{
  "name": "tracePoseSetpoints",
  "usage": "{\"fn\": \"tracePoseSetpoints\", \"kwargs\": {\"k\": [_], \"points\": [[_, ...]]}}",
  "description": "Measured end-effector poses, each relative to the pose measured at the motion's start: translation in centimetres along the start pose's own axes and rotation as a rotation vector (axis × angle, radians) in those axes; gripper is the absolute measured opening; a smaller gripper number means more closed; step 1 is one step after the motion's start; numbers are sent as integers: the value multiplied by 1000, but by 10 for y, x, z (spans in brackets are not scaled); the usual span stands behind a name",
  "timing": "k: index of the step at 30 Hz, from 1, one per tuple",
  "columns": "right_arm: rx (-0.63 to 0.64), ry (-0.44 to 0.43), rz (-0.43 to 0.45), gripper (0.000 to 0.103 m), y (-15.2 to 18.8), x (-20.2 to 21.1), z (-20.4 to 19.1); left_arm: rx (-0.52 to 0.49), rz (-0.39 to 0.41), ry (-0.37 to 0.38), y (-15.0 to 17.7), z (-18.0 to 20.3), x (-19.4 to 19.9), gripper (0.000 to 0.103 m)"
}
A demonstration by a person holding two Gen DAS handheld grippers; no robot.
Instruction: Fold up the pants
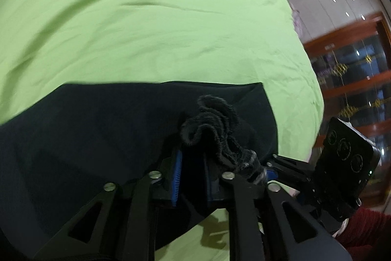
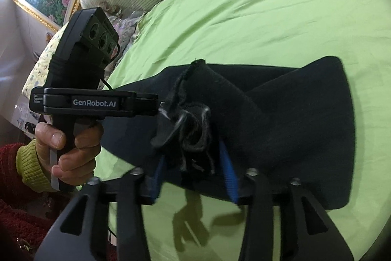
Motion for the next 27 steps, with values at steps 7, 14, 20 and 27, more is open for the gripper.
{"fn": "tracePoseSetpoints", "kwargs": {"k": [7,14,20,27], "points": [[25,-46,-60,51,1,-4,-21,150,98,-13,22,-26,33,46],[77,-86,-73,51,-10,1,-48,260,182,-82,51,-54,73,60],[148,-105,-79,51,-30,-7,-80,385,246,-119,80,-85,102,64],[213,-120,-121,51,-39,-26,-104,521,337,-178,119,-122,135,64]]}}
Point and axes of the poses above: each gripper's, at about its wrist camera, not at the fingertips, and x roughly against the way its jaws point, z to its right, y to its underside, the point moved 9 cm from there along -x, roughly the way its jaws point, and after that the axes turned 4 degrees about -x, right-handed, at the moved point
